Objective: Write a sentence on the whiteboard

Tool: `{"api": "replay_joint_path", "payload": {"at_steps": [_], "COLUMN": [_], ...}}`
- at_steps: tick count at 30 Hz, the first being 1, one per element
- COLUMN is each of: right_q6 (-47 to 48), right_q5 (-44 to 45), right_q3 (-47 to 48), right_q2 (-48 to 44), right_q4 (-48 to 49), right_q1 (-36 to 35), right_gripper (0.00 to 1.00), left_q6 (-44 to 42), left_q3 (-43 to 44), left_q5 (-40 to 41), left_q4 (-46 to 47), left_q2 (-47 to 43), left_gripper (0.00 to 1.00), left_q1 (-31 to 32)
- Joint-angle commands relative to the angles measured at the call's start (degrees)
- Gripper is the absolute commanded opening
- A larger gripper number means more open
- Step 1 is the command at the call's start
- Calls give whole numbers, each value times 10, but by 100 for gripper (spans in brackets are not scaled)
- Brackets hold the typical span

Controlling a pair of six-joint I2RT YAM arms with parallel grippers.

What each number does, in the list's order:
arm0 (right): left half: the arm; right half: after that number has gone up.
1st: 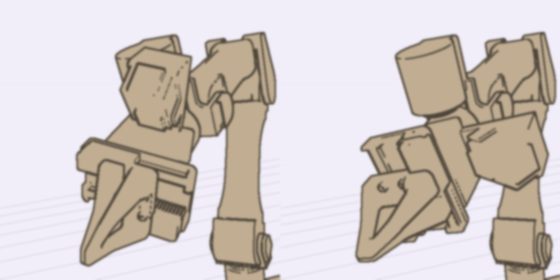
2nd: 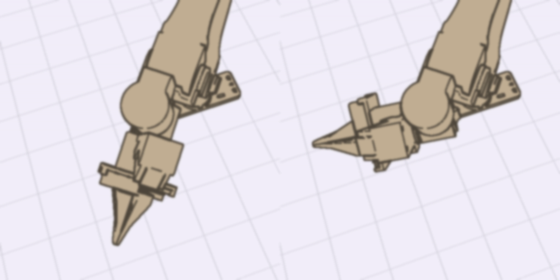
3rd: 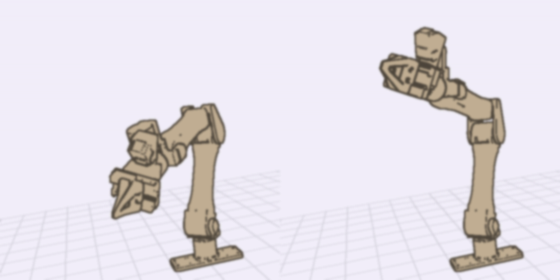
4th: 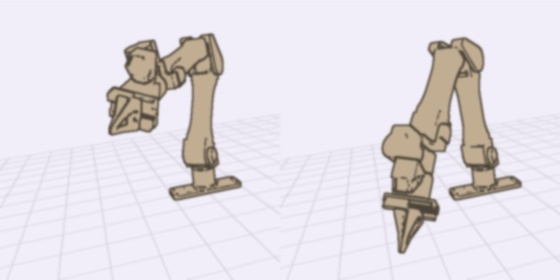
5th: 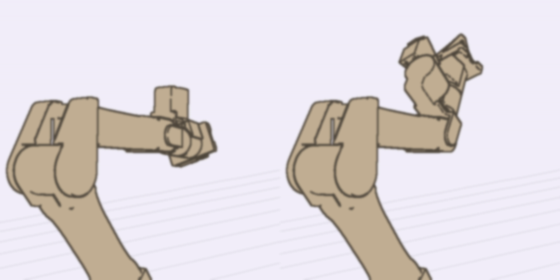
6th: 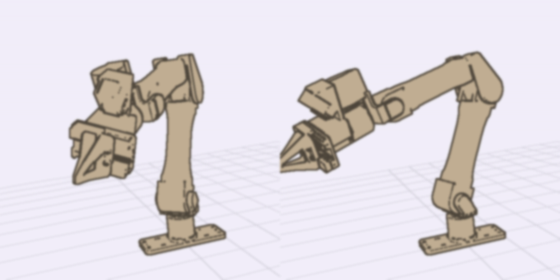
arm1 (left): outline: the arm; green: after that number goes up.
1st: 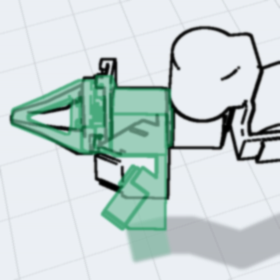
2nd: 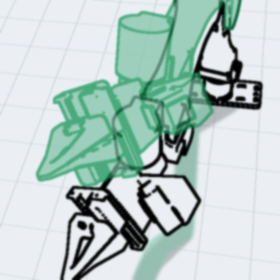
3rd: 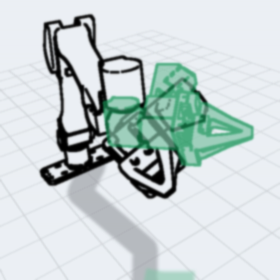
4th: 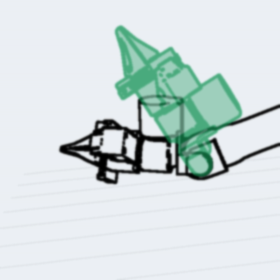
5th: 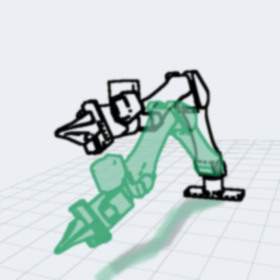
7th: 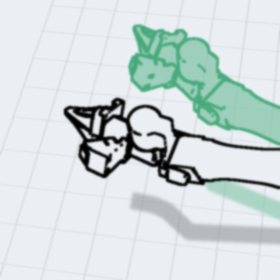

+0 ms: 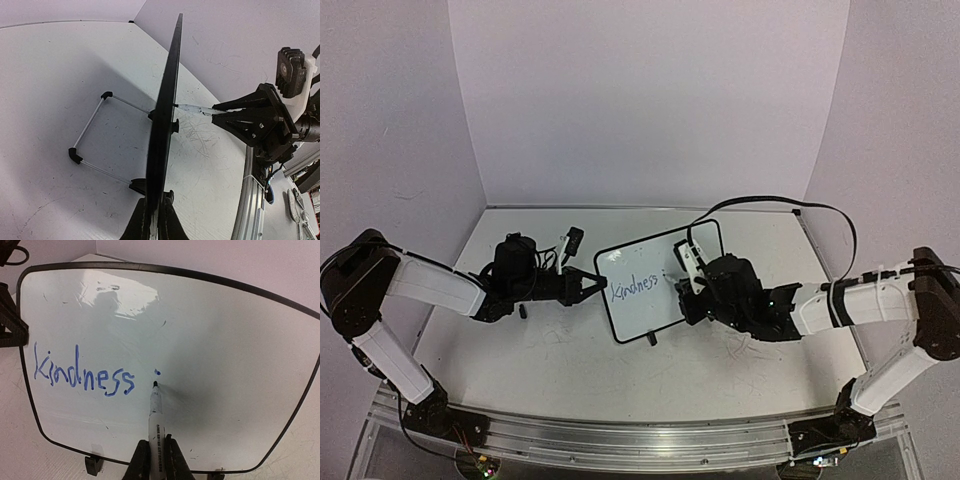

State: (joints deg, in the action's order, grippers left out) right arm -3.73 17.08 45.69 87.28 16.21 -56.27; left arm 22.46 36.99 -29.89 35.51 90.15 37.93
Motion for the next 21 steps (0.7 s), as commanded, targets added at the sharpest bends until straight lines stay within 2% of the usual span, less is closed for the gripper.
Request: {"api": "replay_joint_path", "payload": {"at_steps": [1, 21], "right_q6": [-9, -41], "right_q5": [13, -8], "right_q3": [15, -13], "right_q2": [12, 10], "right_q4": [8, -13], "right_q1": [1, -2], "right_gripper": [0, 0], "left_q6": [-11, -11], "left_q3": [1, 2], "left_q5": [2, 1], "left_q4": [-21, -21], "left_q2": [-18, -17], "left_gripper": [0, 0], "left_q1": [-1, -1]}}
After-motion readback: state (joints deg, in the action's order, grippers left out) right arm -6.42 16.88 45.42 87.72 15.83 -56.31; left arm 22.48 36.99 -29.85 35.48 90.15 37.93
